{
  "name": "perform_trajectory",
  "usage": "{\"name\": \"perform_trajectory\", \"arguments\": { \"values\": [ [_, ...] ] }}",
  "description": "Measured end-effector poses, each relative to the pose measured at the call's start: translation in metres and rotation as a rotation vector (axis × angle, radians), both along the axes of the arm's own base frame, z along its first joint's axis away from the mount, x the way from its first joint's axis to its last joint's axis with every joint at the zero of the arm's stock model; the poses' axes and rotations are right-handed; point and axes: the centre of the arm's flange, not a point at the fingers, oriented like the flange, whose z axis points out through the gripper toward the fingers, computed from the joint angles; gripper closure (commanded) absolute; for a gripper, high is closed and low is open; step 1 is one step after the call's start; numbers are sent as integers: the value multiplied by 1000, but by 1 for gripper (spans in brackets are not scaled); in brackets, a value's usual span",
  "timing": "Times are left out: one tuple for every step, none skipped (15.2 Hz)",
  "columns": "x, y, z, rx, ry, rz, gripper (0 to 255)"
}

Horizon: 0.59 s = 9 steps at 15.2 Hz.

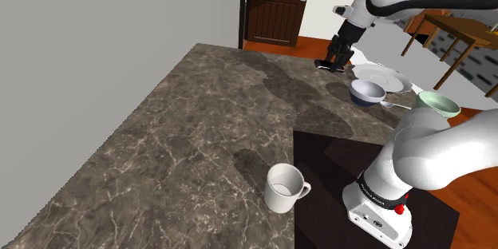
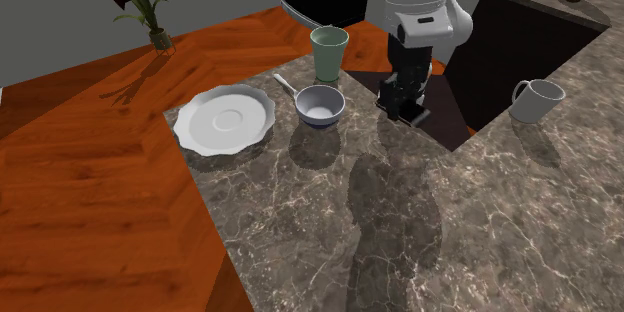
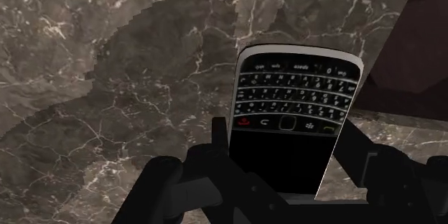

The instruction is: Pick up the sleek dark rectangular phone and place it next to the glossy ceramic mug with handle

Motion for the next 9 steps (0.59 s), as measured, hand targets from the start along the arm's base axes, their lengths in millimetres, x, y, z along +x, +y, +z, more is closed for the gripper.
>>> {"name": "perform_trajectory", "arguments": {
  "values": [
    [-3,10,-1,0,0,0,255],
    [-6,26,0,0,0,1,255],
    [-10,41,-1,-1,0,0,255],
    [-11,53,2,-1,0,0,255],
    [-11,66,2,-1,0,0,255],
    [-13,78,2,-1,0,0,255],
    [-16,91,1,-1,0,0,255],
    [-17,103,2,-1,0,0,255],
    [-17,116,3,-1,0,0,255]
  ]
}}
